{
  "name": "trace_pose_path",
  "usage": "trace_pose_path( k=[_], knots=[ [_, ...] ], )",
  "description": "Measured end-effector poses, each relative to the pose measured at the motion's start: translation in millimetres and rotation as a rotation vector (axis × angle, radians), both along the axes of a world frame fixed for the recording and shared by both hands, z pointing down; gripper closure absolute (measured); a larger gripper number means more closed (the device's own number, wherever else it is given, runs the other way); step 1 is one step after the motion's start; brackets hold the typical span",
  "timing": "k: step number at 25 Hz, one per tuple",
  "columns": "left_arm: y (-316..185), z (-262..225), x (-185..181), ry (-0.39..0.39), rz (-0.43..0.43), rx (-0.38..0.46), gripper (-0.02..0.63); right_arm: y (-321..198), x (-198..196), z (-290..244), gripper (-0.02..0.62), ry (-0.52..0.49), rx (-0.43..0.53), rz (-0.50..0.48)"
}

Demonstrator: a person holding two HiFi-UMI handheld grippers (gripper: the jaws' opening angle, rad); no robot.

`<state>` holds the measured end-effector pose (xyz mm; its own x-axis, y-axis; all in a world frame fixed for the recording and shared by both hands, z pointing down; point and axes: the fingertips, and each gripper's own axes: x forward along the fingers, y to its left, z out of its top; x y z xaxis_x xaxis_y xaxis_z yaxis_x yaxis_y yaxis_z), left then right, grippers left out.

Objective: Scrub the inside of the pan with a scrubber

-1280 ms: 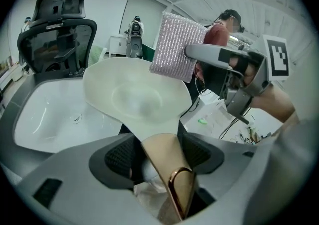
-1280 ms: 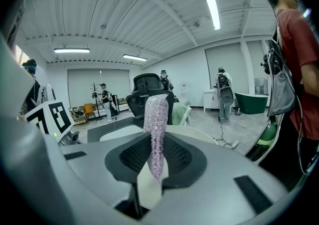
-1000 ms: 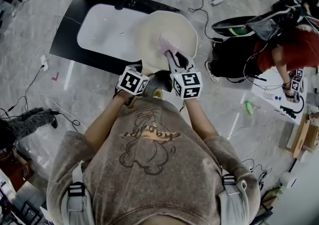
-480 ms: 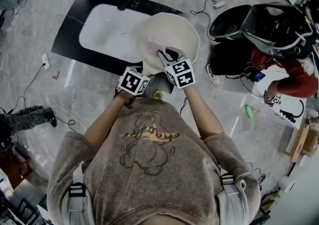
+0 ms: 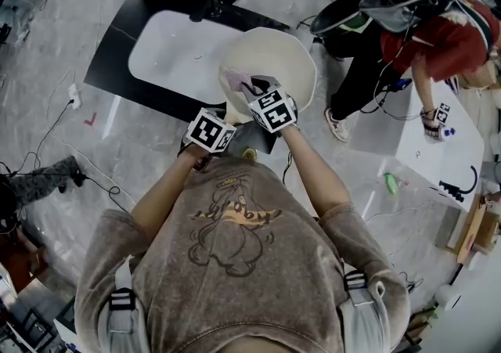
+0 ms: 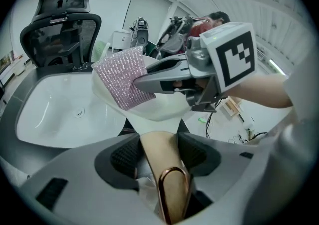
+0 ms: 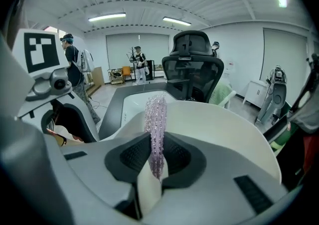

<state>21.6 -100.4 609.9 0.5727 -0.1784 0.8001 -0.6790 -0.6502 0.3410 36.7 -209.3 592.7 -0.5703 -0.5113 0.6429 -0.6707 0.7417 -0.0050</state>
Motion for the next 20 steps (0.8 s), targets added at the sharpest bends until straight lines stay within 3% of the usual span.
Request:
trace_pose_path(
  k=[5, 20],
  knots=[
    [-0.8, 0.0, -2.7, -0.008, 0.041, -0.009, 0.347, -14.4, -12.7, 0.0, 0.512, 0.044, 0.021, -0.019],
    [2.3, -2.8, 0.0, 0.008, 0.074, -0.008, 0.345, -60.7, 0.4, 22.3, 0.512, 0.104, -0.007, 0.075]
  ],
)
